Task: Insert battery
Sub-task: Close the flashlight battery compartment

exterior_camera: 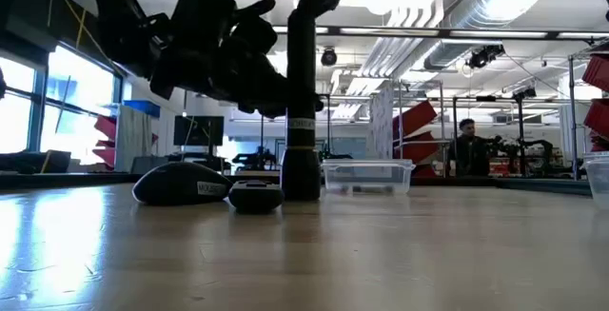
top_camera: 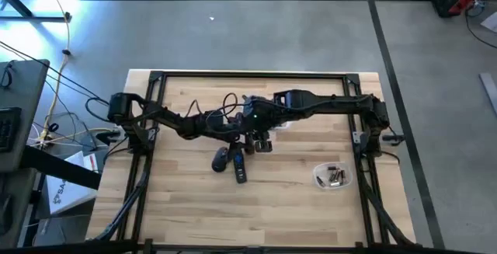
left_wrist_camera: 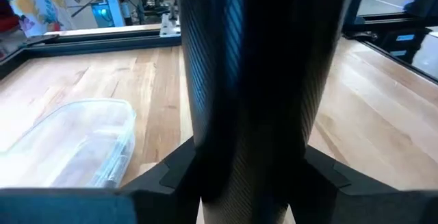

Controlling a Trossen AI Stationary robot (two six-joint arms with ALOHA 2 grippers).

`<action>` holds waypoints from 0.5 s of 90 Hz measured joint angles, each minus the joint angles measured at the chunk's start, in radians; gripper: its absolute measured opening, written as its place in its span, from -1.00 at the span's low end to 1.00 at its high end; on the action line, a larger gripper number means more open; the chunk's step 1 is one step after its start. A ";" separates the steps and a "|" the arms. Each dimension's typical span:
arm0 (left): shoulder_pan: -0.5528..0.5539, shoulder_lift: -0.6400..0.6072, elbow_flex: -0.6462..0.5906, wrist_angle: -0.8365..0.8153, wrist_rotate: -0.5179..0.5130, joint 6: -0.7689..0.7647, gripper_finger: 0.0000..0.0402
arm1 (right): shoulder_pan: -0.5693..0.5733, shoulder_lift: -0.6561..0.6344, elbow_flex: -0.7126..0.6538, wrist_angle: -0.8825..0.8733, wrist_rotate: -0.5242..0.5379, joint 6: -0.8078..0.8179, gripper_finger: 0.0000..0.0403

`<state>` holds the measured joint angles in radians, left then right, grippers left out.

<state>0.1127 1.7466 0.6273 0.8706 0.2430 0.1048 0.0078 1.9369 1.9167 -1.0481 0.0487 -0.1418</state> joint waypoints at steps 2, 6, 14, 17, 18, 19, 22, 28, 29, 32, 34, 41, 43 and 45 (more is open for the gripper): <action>0.000 0.000 0.000 0.000 -0.006 0.000 -0.28 | 0.000 0.000 0.000 -0.001 0.003 0.010 -0.36; -0.001 0.000 0.000 0.001 -0.018 -0.001 -0.28 | 0.001 0.000 0.000 -0.003 0.006 0.026 -0.36; -0.001 0.000 0.000 0.002 -0.037 -0.005 -0.28 | 0.001 0.003 0.000 -0.003 0.023 0.045 -0.36; -0.001 0.000 0.000 0.004 -0.043 -0.009 -0.28 | 0.002 0.003 0.000 -0.005 0.033 0.060 -0.36; -0.001 0.000 0.000 0.005 -0.044 -0.011 -0.28 | 0.002 0.003 0.000 -0.005 0.034 0.064 -0.36; 0.000 0.000 0.000 0.005 -0.045 -0.013 -0.28 | 0.002 0.004 0.000 -0.005 0.036 0.069 -0.36; 0.001 0.000 0.000 0.008 -0.053 -0.019 -0.28 | 0.002 0.004 0.000 -0.006 0.045 0.080 -0.36; 0.003 0.000 0.000 0.012 -0.076 -0.033 -0.28 | 0.003 0.013 0.000 -0.009 0.069 0.100 -0.36; 0.003 0.000 0.000 0.012 -0.082 -0.035 -0.28 | 0.003 0.014 0.000 -0.010 0.072 0.103 -0.36; 0.003 0.000 0.000 0.013 -0.099 -0.040 -0.28 | 0.002 0.016 0.001 -0.011 0.078 0.115 -0.36; 0.003 0.000 0.000 0.014 -0.110 -0.041 -0.28 | 0.002 0.019 0.001 -0.011 0.081 0.123 -0.36; 0.004 0.000 0.000 0.014 -0.144 -0.049 -0.28 | 0.001 0.029 0.004 -0.011 0.094 0.144 -0.36; 0.004 0.000 0.001 0.013 -0.154 -0.053 -0.28 | 0.001 0.030 0.004 -0.011 0.103 0.149 -0.36; 0.004 0.000 0.004 0.010 -0.164 -0.056 -0.28 | 0.002 0.032 0.004 -0.012 0.115 0.155 -0.36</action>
<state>0.1165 1.7465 0.6317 0.8803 0.0789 0.0490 0.0093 1.9689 1.9205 -1.0600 0.1637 0.0134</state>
